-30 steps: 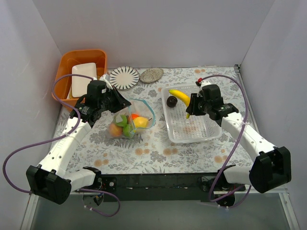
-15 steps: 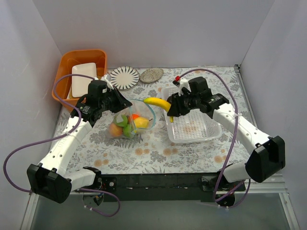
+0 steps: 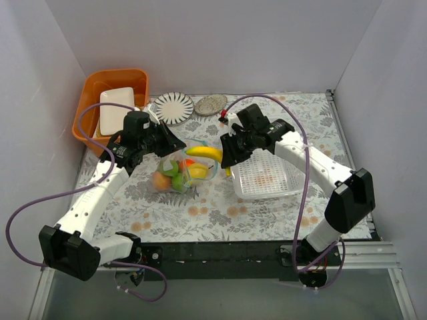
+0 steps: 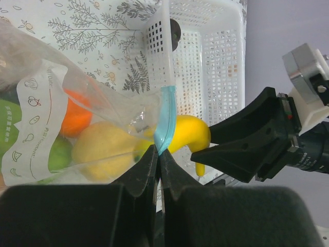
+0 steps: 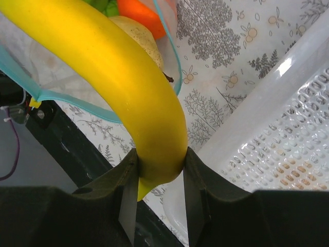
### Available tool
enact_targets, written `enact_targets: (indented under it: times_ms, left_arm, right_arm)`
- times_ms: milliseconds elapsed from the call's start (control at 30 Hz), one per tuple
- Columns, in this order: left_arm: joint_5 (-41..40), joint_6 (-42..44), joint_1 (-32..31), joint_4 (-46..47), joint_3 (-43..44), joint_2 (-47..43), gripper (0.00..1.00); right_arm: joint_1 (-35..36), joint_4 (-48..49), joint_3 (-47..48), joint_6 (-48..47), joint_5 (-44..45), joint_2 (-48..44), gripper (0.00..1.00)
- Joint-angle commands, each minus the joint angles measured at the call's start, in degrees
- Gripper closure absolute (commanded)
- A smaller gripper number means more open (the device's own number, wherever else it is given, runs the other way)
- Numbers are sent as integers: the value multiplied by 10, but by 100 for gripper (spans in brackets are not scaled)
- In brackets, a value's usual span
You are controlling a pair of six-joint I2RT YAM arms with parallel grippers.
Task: Place the food in the zip-top bag and seal the zipper
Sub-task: Place the fake fruit in the zipper food storage bag.
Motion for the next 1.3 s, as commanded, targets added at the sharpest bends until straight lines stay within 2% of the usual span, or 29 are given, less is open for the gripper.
enact_targets:
  times_ms: [0,167,767,1267]
  left_arm:
    - [21,8,-2,14,0,-3,100]
    - [23,11,-2,11,2,-1,100]
    - [44,7,-2,12,-7,-1,100]
    - [59,-14,-2,22,-17,-16,100]
  right_arm:
    - [29,-70,73,6,55,47,79]
    - [61,-110,127,19,118,94,80]
    - [93,-89,256,43,105,187,74]
    - [105,19,266,98,123,191,68]
